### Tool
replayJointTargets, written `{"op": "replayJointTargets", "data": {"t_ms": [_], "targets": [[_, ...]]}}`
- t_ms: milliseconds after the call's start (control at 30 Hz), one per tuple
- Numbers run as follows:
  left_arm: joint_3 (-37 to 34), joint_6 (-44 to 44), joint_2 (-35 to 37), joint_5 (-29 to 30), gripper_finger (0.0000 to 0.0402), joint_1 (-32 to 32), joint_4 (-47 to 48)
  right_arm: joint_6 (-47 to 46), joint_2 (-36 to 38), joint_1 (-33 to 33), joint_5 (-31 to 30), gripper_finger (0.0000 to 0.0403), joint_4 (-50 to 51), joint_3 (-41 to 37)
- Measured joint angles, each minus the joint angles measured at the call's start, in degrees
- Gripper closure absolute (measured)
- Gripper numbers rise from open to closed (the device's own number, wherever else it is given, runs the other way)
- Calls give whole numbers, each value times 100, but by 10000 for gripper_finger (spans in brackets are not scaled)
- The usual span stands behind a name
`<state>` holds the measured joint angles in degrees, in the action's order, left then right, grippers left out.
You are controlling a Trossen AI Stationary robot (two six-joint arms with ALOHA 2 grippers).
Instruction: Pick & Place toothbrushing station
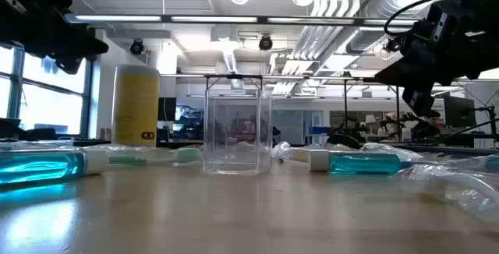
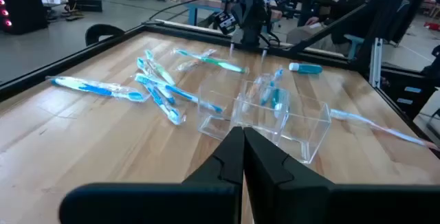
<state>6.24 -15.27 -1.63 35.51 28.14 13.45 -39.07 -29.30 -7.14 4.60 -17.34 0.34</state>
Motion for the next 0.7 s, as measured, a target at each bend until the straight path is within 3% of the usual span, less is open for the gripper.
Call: {"op": "replayJointTargets", "data": {"t_ms": [167, 500, 700], "targets": [[0, 111, 0, 2, 401, 0, 0, 456, -1, 0, 4, 400, 0, 2], [0, 304, 0, 2, 401, 0, 0, 2400, -72, 0, 7, 400, -2, 2], [0, 349, 0, 4, 401, 0, -5, 2647, -74, 17, 48, 400, -135, 128]]}}
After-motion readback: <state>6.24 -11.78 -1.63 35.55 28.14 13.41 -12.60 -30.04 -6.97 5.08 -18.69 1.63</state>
